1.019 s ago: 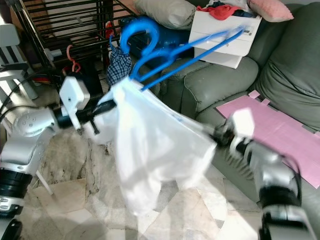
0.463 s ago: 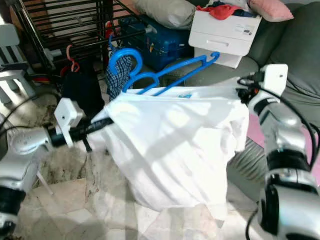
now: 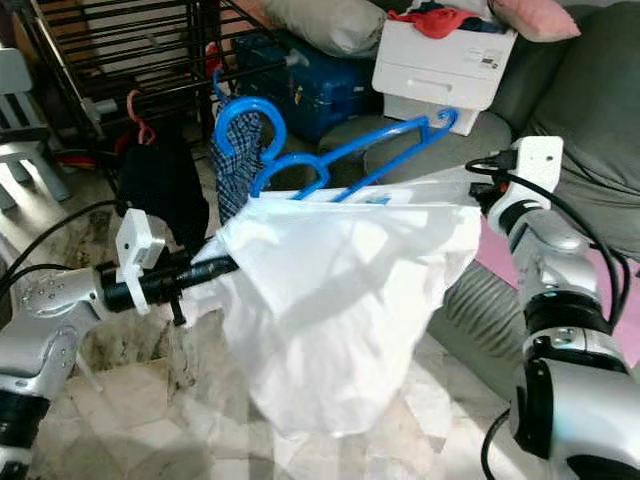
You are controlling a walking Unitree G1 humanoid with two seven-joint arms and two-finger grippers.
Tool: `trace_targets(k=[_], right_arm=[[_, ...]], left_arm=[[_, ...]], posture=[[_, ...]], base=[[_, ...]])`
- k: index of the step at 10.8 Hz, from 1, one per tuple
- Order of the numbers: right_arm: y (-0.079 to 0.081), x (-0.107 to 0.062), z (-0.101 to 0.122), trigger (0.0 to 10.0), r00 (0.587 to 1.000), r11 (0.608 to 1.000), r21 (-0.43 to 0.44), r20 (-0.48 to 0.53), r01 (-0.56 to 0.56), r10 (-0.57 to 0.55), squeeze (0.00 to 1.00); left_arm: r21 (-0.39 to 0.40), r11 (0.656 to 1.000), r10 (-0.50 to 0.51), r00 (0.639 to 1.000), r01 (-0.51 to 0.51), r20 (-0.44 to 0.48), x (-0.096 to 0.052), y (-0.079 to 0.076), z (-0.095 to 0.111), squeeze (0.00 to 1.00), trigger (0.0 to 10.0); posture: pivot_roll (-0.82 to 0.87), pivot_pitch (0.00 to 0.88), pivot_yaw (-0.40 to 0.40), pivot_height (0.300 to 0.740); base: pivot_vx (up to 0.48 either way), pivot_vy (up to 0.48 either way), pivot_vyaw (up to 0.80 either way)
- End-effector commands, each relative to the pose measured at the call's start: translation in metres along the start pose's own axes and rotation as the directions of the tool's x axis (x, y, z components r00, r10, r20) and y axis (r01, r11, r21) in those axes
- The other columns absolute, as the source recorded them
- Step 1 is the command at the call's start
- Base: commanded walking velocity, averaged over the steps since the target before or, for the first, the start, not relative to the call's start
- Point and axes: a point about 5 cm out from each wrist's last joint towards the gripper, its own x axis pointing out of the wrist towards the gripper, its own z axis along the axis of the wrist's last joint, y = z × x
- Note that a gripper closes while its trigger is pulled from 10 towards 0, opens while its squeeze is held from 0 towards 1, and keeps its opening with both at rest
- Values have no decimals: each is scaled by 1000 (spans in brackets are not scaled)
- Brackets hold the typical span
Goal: Hang hanger
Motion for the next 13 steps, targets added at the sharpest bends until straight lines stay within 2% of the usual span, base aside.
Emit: trace_targets(k=[1, 4, 6, 10, 13], right_arm=[[-3, 2, 15, 0, 998, 999, 0, 49, 32, -32, 0], [-2, 4, 24, 0, 996, 1000, 0, 86, 25, -25, 0], [-2, 5, 27, 0, 995, 1000, -3, 102, 21, -21, 0], [-1, 5, 32, 0, 992, 1000, -5, 125, 5, -5, 0], [1, 6, 34, 0, 991, 1000, -16, 134, -6, 9, 0]], left_arm=[[4, 999, -32, 999, 32, -7, -4, -3, 2, 0, 0], [-52, 996, -75, 996, 73, -48, -6, -10, -8, 0, 0], [-58, 995, -87, 994, 83, -71, -5, -12, -12, 0, 0], [-21, 995, -95, 981, 93, -167, -7, -12, -26, 0, 0], [19, 1000, -16, 975, 21, -221, -5, -6, -38, 0, 0]], posture=[[-116, 0, -22, 740], [-120, 0, -23, 740], [-121, 0, -23, 740], [-126, 0, -21, 740], [-129, 0, -20, 740]], base=[[0, 0, 0], [0, 0, 0], [0, 0, 0], [0, 0, 0], [0, 0, 0]])
